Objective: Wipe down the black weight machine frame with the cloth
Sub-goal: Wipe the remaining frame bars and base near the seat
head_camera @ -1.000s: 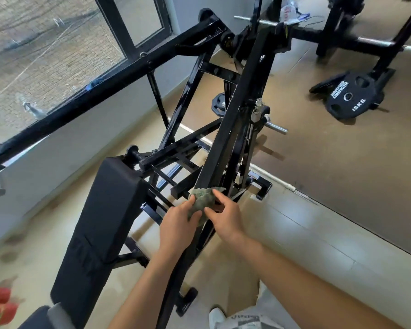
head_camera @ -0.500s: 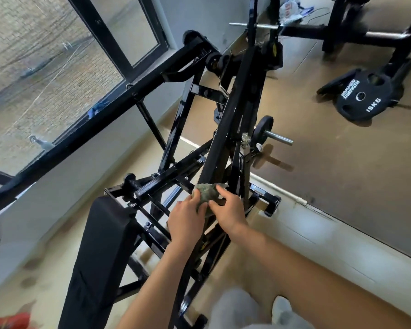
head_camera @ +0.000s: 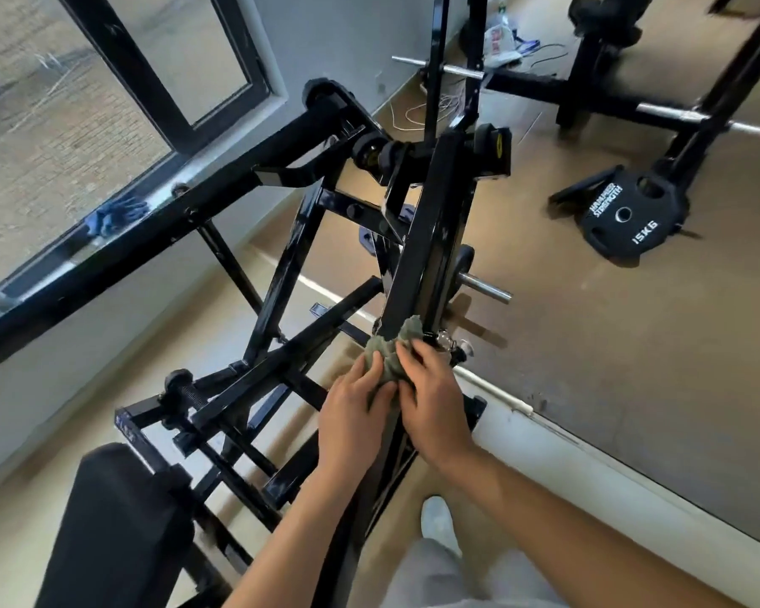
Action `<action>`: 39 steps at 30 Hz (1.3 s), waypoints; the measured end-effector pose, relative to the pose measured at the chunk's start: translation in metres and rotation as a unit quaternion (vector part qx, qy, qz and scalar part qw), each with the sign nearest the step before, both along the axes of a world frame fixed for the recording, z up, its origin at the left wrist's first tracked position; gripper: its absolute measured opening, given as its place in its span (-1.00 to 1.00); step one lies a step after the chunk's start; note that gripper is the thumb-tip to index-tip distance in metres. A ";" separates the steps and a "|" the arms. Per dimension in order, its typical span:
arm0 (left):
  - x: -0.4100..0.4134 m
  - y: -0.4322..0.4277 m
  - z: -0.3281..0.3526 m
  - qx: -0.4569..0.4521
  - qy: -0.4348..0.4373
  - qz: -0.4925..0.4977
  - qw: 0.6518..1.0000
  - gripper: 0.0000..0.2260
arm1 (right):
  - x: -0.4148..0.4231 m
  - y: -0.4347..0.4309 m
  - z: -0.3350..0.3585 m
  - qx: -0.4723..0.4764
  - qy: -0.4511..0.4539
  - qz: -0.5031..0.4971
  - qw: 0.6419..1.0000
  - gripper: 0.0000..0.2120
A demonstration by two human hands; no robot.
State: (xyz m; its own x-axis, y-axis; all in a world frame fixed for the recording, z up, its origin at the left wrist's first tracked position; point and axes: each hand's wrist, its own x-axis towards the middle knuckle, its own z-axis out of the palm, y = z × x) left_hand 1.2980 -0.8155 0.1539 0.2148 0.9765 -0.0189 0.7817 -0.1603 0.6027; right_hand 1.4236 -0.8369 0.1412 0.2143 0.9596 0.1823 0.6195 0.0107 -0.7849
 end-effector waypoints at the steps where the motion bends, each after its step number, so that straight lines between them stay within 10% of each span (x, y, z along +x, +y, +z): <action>1: 0.003 0.008 0.000 -0.001 -0.005 -0.002 1.000 -0.60 | 0.005 0.008 0.000 0.010 -0.018 0.000 1.000 -0.54; 8: 0.025 0.045 0.004 0.012 0.005 -0.028 1.000 -0.59 | 0.041 0.053 0.010 -0.002 -0.066 0.020 0.998 -0.56; 39: 0.185 0.265 0.053 0.026 0.181 -0.047 0.982 -0.53 | 0.193 0.266 0.017 -0.120 0.365 0.004 0.923 -0.40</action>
State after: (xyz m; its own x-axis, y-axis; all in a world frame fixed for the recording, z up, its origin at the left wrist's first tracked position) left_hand 1.4832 -0.5505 0.2072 0.2918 0.9546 -0.0602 0.9235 -0.2648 0.2777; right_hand 1.6161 -0.5712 0.1586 0.1889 0.9557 -0.2258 -0.0745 -0.2153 -0.9737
